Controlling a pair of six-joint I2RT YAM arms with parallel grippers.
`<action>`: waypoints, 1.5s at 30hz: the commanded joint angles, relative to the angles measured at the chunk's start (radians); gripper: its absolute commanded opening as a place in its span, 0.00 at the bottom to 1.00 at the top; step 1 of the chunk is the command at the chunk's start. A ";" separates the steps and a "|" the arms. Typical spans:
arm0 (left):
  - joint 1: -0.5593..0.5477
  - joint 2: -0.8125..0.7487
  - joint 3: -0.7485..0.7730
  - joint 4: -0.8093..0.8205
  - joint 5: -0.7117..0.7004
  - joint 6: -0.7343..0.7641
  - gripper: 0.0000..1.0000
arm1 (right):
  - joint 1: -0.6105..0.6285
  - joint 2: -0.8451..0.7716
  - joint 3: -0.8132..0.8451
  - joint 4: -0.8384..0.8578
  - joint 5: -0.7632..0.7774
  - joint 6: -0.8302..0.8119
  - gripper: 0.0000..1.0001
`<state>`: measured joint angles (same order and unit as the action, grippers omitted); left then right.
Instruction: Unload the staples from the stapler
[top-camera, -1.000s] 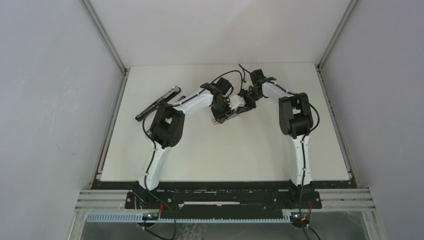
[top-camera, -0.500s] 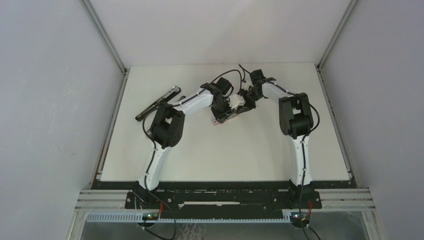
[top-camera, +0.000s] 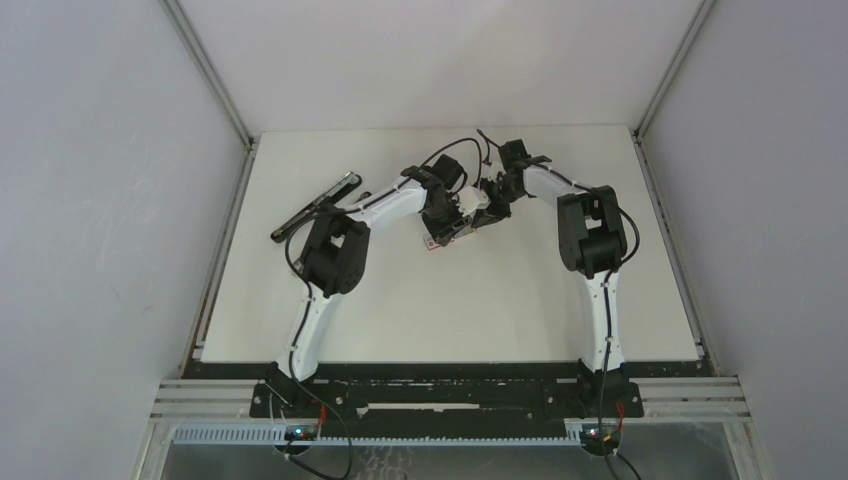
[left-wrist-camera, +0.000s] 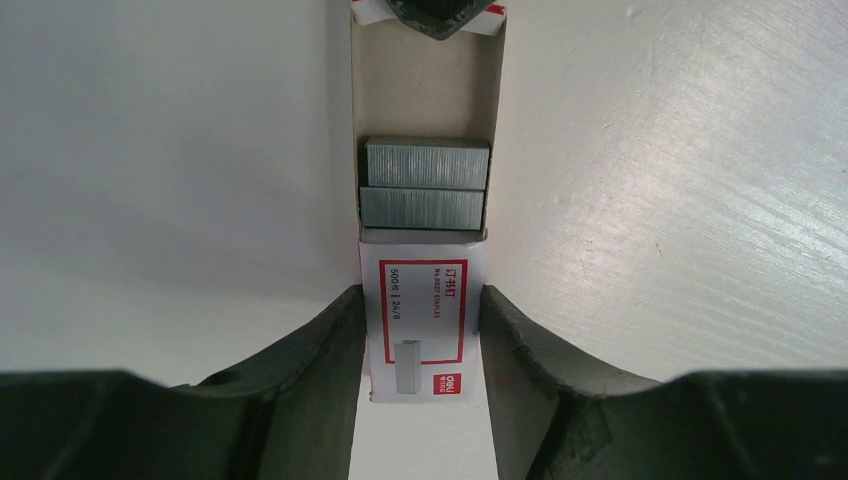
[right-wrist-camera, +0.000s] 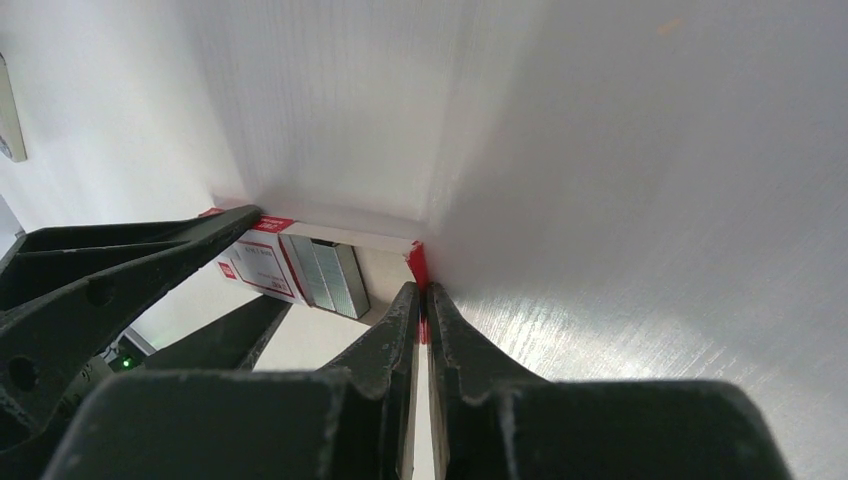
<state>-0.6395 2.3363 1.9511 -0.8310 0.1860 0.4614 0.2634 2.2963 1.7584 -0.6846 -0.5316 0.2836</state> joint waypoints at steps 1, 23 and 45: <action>-0.009 0.008 -0.001 0.004 0.012 -0.001 0.50 | 0.022 -0.046 -0.010 0.018 -0.006 -0.011 0.05; -0.009 -0.004 -0.021 0.020 0.037 0.012 0.53 | 0.032 -0.035 0.010 0.021 -0.099 -0.025 0.16; 0.130 -0.365 -0.231 0.115 0.182 -0.158 1.00 | -0.080 -0.056 -0.019 0.020 -0.134 -0.076 0.41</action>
<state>-0.5480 2.0895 1.8267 -0.7639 0.2562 0.3988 0.1864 2.2848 1.7325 -0.6796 -0.6525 0.2462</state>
